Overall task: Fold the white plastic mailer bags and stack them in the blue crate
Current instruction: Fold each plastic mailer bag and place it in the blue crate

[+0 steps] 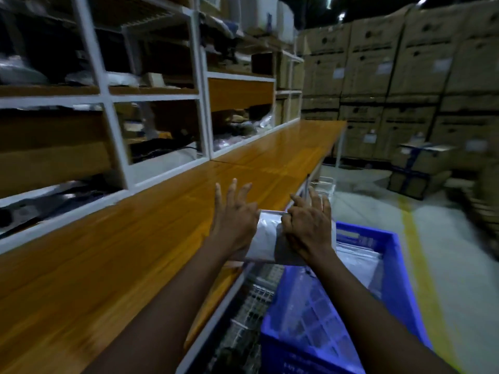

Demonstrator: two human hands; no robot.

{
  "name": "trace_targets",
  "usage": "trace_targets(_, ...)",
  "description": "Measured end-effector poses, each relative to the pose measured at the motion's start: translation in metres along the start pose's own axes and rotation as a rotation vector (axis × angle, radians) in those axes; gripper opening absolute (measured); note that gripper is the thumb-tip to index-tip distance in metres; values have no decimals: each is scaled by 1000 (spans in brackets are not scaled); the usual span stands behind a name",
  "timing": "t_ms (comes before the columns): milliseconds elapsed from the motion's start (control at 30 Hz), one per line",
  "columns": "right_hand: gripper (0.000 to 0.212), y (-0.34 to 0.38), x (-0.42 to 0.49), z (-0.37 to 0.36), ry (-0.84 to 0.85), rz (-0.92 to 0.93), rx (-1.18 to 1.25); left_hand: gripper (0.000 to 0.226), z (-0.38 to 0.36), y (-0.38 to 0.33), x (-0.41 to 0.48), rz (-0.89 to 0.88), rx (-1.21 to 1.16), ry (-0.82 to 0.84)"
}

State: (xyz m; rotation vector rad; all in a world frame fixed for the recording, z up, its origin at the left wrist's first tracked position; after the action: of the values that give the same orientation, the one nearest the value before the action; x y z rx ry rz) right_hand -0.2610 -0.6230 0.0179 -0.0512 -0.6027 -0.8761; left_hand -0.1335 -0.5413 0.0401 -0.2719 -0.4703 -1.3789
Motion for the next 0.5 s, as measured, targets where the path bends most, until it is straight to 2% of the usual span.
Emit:
trace_targets(200, 65, -145, -24, -21, 96, -201, -80, 20, -70, -119, 63, -191, -58, 57)
trace_targets(333, 80, -208, -34, -51, 181, -295, -84, 21, -121, -168, 87, -248, -26, 138)
trace_targets(500, 76, -262, -37, -123, 329, -325, -135, 24, -215, -190, 105, -265, 10, 305)
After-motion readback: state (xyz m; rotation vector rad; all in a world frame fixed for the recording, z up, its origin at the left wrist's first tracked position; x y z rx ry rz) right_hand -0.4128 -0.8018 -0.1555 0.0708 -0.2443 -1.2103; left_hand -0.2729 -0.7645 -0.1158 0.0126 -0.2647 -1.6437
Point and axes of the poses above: each hand's wrist, its own x-axis towards the middle knuckle, its own z-axis out of the back of the hand, y = z × x, the point moved 8 cm from there along x, towards the middle knuckle, and after that the axes turned 10 degrees about y, right-handed, at the moved point
